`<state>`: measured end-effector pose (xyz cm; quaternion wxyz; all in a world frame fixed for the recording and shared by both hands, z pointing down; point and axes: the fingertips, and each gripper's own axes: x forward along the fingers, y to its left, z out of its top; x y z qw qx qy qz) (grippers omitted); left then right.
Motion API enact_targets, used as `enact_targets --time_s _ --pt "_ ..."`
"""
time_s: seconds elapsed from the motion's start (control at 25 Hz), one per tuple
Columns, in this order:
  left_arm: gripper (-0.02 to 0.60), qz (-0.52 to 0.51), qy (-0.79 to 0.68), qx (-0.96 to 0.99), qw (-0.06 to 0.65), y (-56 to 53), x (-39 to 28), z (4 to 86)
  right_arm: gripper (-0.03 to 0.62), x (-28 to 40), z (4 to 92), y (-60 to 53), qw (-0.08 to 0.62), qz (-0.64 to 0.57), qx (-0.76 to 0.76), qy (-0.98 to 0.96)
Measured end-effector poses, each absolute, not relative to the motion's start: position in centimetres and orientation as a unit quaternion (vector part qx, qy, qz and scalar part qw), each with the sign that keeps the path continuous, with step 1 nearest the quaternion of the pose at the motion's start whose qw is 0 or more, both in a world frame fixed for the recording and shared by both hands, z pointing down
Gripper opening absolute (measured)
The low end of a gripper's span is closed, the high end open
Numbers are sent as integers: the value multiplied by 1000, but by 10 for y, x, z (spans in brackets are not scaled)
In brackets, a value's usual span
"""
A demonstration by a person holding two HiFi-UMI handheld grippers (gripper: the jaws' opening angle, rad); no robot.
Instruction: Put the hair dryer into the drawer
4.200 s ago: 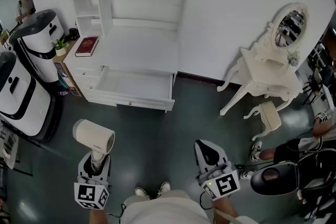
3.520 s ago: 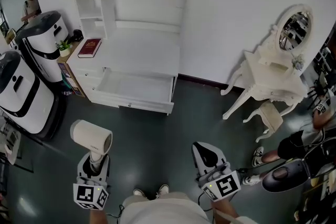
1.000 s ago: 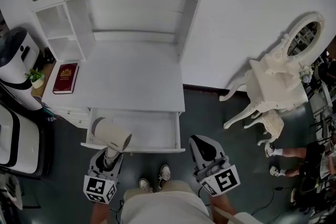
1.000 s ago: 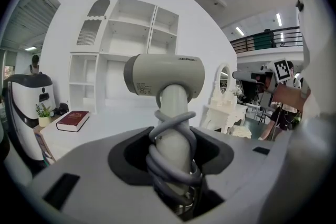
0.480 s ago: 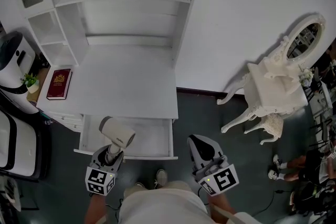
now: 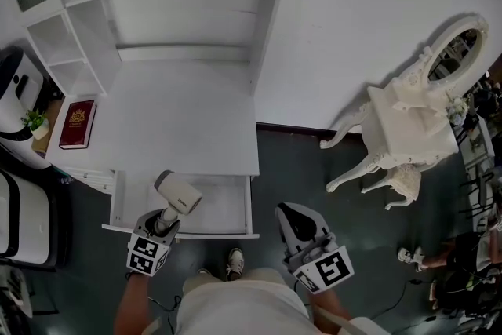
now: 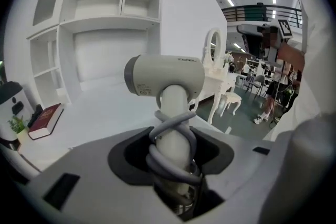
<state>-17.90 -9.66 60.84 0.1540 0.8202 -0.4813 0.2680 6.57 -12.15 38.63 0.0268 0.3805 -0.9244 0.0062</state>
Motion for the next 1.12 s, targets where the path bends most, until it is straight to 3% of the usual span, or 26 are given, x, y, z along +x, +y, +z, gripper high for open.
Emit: enact_targets --time_s 1.12 --pt "204 440 -282 833 180 -146 -147 753 6 98 425 -154 65 46 414 -907"
